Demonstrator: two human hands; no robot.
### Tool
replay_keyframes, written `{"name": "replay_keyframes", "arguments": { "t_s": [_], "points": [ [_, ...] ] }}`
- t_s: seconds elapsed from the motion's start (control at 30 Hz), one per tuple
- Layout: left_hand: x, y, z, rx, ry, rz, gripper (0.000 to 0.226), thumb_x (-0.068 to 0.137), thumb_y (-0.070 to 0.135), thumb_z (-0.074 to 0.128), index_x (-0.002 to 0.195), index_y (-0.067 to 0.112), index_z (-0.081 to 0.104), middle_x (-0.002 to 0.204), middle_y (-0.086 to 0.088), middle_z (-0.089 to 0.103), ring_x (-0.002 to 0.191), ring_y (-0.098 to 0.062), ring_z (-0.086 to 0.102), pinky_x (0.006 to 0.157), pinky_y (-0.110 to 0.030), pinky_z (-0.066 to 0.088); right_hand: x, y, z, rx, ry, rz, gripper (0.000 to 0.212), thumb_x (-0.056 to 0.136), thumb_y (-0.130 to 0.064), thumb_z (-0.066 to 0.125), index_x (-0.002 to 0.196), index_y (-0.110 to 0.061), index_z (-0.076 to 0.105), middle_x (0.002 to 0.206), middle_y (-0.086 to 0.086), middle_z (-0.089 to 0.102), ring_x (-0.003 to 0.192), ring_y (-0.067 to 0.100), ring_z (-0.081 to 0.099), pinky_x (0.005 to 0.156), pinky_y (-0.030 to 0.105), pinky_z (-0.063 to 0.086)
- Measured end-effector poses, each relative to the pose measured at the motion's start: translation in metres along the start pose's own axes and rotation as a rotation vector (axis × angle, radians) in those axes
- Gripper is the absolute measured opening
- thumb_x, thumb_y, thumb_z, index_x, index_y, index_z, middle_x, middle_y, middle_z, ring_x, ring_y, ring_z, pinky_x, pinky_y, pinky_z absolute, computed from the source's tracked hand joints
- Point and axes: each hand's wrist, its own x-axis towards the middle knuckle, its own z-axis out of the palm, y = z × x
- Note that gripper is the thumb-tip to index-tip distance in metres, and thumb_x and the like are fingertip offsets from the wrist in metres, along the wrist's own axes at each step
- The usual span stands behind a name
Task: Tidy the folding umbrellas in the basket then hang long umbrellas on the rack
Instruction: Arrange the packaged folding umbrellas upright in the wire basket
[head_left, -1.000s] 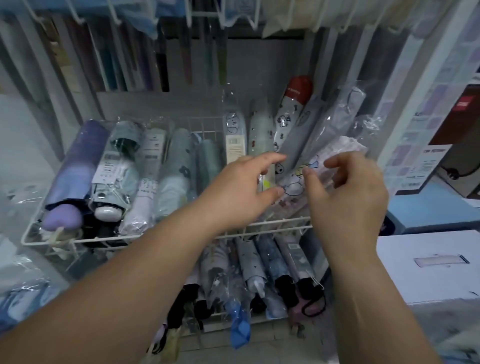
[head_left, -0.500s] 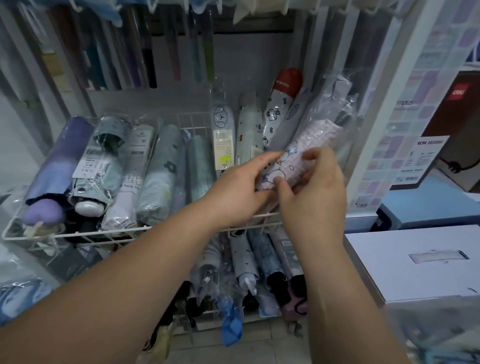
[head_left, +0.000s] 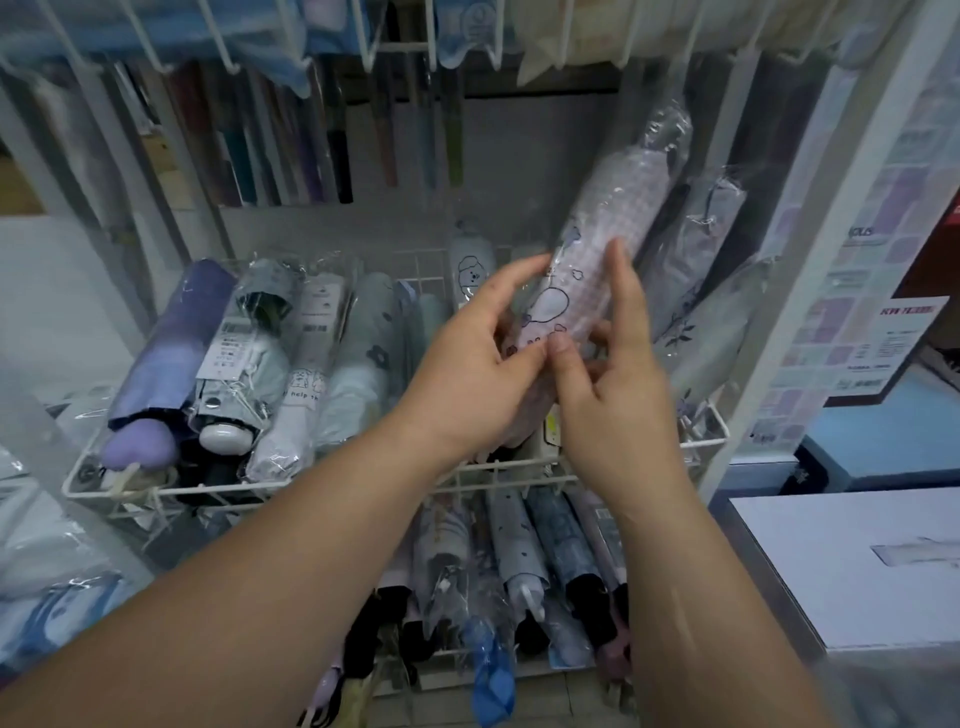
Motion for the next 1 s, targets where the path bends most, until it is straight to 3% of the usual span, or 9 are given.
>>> {"name": "replay_keyframes", "arguments": {
  "t_s": [0.13, 0.23, 0.33, 0.4, 0.5, 0.57, 0.67, 0.8, 1.0],
  "points": [
    [-0.001, -0.002, -0.016, -0.131, 0.09, -0.064, 0.059, 0.096, 0.001, 0.06, 0.138, 0.041, 0.047, 0.108, 0.002, 0.073, 0.096, -0.006, 0.073, 0.083, -0.024, 0.058, 0.009, -0.009, 0.018, 0.085, -0.1, -0.066, 0.069, 0.103, -0.022, 0.05, 0.149, -0.06, 0.016, 0.151, -0.03, 0.035, 0.127, -0.015, 0.043, 0.106, 0.018, 0.04],
    [-0.004, -0.007, -0.028, -0.199, 0.185, -0.121, 0.056, 0.097, 0.006, 0.061, 0.139, 0.04, 0.048, 0.113, -0.006, 0.074, 0.098, -0.017, 0.074, 0.087, -0.039, 0.06, 0.019, -0.012, 0.028, 0.115, -0.245, -0.076, 0.069, 0.103, -0.02, 0.051, 0.148, -0.061, 0.019, 0.151, -0.031, 0.036, 0.124, 0.0, 0.056, 0.107, 0.033, 0.047],
    [-0.001, -0.018, -0.044, -0.208, 0.282, -0.255, 0.052, 0.096, 0.016, 0.063, 0.137, 0.045, 0.047, 0.11, -0.005, 0.074, 0.092, -0.019, 0.075, 0.082, -0.041, 0.06, 0.027, -0.016, 0.045, 0.067, -0.372, -0.062, 0.069, 0.1, -0.025, 0.056, 0.147, -0.061, 0.021, 0.153, -0.016, 0.043, 0.105, 0.014, 0.068, 0.1, 0.038, 0.053],
    [0.005, -0.025, -0.058, -0.033, 0.247, -0.313, 0.054, 0.091, 0.028, 0.063, 0.14, 0.045, 0.047, 0.119, 0.0, 0.071, 0.101, -0.018, 0.072, 0.092, -0.042, 0.057, 0.034, -0.016, 0.057, 0.051, -0.415, -0.019, 0.07, 0.096, -0.029, 0.06, 0.149, -0.056, 0.022, 0.151, -0.004, 0.048, 0.107, 0.018, 0.066, 0.103, 0.041, 0.05],
    [0.01, -0.023, -0.078, 0.539, 0.059, -0.287, 0.049, 0.096, 0.029, 0.058, 0.145, 0.031, 0.051, 0.132, -0.003, 0.066, 0.118, -0.024, 0.063, 0.104, -0.039, 0.049, 0.046, -0.017, 0.067, -0.083, -0.452, 0.047, 0.068, 0.096, -0.025, 0.061, 0.155, -0.038, 0.029, 0.151, -0.002, 0.048, 0.117, 0.014, 0.057, 0.1, 0.025, 0.044],
    [0.007, -0.021, -0.091, 0.85, -0.042, -0.241, 0.039, 0.098, 0.03, 0.055, 0.137, 0.029, 0.06, 0.13, -0.006, 0.067, 0.119, -0.029, 0.06, 0.101, -0.039, 0.049, 0.049, -0.02, 0.072, -0.243, -0.481, 0.041, 0.068, 0.096, -0.024, 0.061, 0.156, -0.033, 0.03, 0.149, -0.002, 0.05, 0.12, 0.018, 0.058, 0.092, 0.02, 0.043],
    [-0.005, -0.023, -0.105, 1.148, -0.149, -0.148, 0.028, 0.094, 0.033, 0.05, 0.111, 0.024, 0.069, 0.111, -0.009, 0.069, 0.106, -0.035, 0.059, 0.089, -0.045, 0.052, 0.048, -0.022, 0.082, -0.349, -0.506, 0.041, 0.065, 0.095, -0.029, 0.062, 0.154, -0.031, 0.035, 0.147, 0.002, 0.053, 0.122, 0.022, 0.057, 0.097, 0.025, 0.045],
    [-0.02, -0.031, -0.111, 1.277, -0.21, -0.091, 0.03, 0.096, 0.034, 0.045, 0.115, 0.021, 0.065, 0.119, -0.002, 0.063, 0.109, -0.029, 0.055, 0.091, -0.043, 0.047, 0.049, -0.027, 0.088, -0.425, -0.552, 0.056, 0.06, 0.095, -0.03, 0.061, 0.151, -0.029, 0.04, 0.148, 0.005, 0.053, 0.126, 0.025, 0.056, 0.103, 0.033, 0.047],
    [-0.024, -0.04, -0.105, 1.296, -0.19, -0.111, 0.042, 0.096, 0.03, 0.045, 0.136, 0.019, 0.053, 0.149, -0.006, 0.047, 0.132, -0.027, 0.047, 0.111, -0.046, 0.031, 0.051, -0.032, 0.1, -0.602, -0.634, 0.03, 0.052, 0.097, -0.032, 0.058, 0.145, -0.018, 0.047, 0.142, 0.012, 0.056, 0.119, 0.031, 0.06, 0.1, 0.037, 0.049]
  ]
}}
